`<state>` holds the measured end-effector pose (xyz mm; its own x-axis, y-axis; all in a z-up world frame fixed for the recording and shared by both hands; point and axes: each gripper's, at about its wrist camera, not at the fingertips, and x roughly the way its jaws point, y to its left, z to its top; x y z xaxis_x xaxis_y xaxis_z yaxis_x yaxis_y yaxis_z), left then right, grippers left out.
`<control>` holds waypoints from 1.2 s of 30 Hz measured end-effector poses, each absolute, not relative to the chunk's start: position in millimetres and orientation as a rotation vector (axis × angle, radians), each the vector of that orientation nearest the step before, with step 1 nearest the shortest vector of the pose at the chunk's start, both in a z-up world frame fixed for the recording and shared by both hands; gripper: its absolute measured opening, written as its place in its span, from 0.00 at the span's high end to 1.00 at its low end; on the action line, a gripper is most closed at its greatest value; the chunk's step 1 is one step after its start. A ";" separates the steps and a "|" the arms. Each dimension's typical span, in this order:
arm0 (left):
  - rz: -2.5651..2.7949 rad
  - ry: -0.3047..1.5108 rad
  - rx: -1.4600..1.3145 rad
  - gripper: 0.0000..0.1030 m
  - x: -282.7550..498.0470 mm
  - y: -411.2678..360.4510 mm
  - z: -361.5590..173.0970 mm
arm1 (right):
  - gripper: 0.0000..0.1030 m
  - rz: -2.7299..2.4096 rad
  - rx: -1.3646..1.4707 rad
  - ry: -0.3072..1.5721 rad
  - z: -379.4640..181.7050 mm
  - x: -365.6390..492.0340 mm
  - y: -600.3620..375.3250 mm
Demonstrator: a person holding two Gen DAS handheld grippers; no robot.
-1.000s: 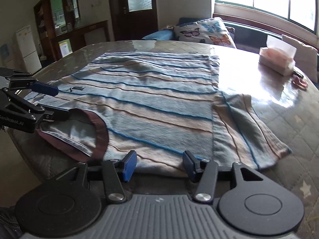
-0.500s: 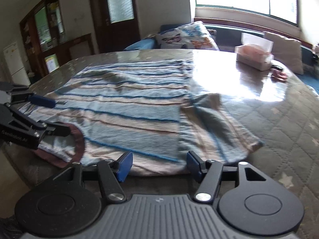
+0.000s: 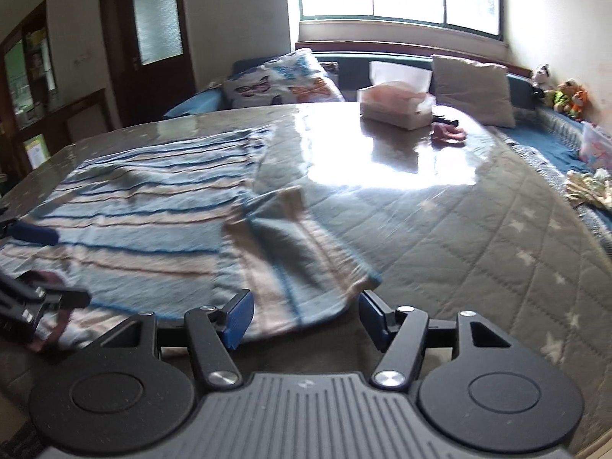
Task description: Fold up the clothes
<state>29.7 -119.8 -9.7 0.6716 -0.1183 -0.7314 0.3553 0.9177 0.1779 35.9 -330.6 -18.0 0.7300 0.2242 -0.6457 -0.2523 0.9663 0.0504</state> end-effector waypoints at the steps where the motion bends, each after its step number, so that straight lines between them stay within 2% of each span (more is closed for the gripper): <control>1: -0.274 0.794 0.326 0.14 29.9 -122.5 -10.9 | 0.40 0.247 -0.049 0.707 -18.3 39.5 -331.4; 16: -0.261 0.828 0.358 0.12 32.6 -133.8 -20.6 | 0.42 0.171 -0.118 0.714 -26.0 58.2 -332.8; 21: -0.257 0.829 0.365 0.11 33.2 -136.5 -19.4 | 0.52 0.168 -0.115 0.711 -26.5 58.9 -334.4; 27: -0.250 0.812 0.363 0.11 38.2 -142.6 -13.4 | 0.68 0.163 -0.127 0.701 -26.2 57.6 -336.0; 36: -0.260 0.796 0.383 0.08 50.0 -164.4 -12.0 | 0.70 0.172 -0.119 0.695 -26.3 58.4 -340.5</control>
<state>50.0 -164.4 -12.0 0.6737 -0.0829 -0.7343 0.3664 0.9004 0.2346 58.4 -340.5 -26.3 0.7551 0.1176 -0.6450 -0.1964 0.9792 -0.0513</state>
